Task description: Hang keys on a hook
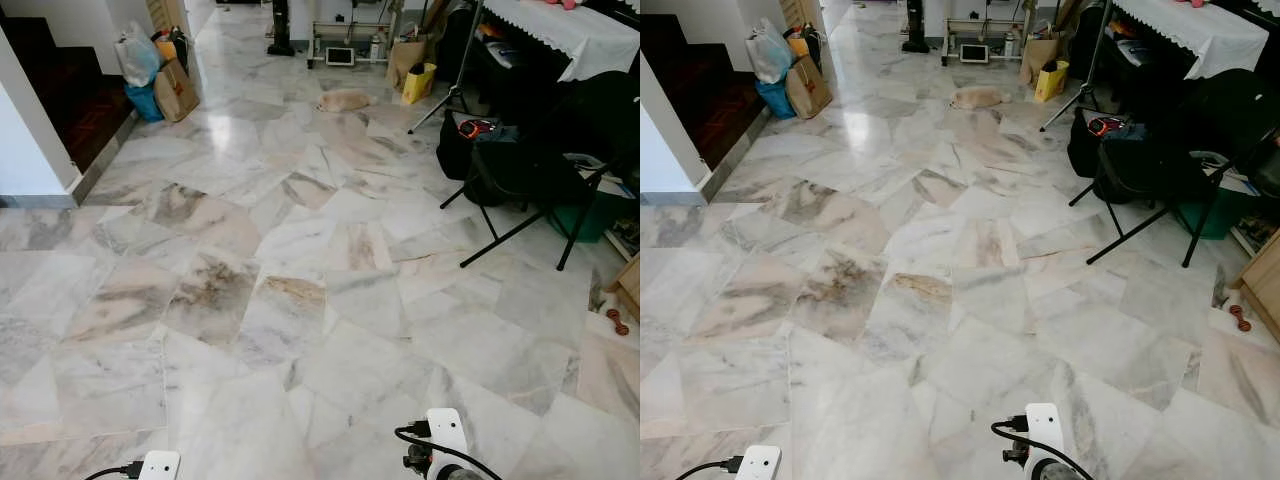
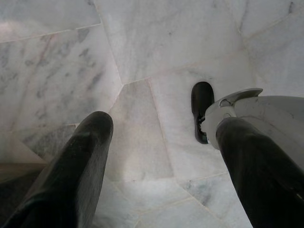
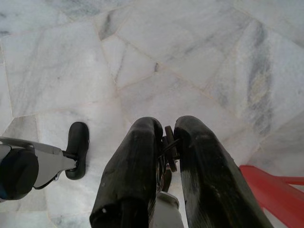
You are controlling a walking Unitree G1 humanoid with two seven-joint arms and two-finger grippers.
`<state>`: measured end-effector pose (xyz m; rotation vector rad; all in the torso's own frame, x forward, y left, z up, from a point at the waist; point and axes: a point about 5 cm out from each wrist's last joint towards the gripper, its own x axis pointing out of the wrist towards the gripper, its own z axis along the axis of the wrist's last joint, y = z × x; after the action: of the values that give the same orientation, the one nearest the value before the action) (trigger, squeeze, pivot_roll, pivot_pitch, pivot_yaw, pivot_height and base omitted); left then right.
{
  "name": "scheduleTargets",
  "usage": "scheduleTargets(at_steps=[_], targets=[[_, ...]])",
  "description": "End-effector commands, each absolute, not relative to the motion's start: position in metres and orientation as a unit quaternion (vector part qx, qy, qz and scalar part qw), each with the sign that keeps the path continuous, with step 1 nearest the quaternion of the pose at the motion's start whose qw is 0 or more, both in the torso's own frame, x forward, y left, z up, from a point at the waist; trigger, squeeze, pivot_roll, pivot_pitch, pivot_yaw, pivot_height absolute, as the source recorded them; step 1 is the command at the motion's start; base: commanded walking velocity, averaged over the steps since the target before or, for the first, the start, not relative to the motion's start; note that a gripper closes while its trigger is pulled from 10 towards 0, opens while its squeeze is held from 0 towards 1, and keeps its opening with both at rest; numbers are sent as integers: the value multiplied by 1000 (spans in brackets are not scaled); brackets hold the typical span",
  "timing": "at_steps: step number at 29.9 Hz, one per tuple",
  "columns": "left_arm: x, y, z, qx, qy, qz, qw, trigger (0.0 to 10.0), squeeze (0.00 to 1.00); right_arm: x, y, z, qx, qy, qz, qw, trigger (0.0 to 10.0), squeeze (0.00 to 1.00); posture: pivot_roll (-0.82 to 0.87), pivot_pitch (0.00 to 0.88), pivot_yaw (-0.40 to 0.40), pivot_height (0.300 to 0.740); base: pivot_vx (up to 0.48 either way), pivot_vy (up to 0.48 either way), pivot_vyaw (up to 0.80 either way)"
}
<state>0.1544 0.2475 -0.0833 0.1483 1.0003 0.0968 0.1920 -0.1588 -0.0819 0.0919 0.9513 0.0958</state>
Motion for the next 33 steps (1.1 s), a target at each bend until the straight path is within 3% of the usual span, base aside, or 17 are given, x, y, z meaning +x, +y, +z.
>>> scheduleTargets(at_steps=[1,7,23,33], targets=[[180,212,-81,30,473,-6,880,10000,0,178,-183,-87,64,460,-26,885,10000,0,-6,0,-4,740,0,0,0],[193,207,-76,56,459,-22,886,10000,0,168,-191,-90,73,475,-37,876,10000,0,42,0,-15,740,0,0,0],[196,209,-73,53,444,-8,894,10000,0,181,-190,-83,102,437,-43,893,10000,0,56,0,-31,740,0,0,0],[273,213,-8,50,220,24,974,10000,0,220,-202,-56,95,325,-57,939,10000,0,70,0,-39,740,0,0,0]])
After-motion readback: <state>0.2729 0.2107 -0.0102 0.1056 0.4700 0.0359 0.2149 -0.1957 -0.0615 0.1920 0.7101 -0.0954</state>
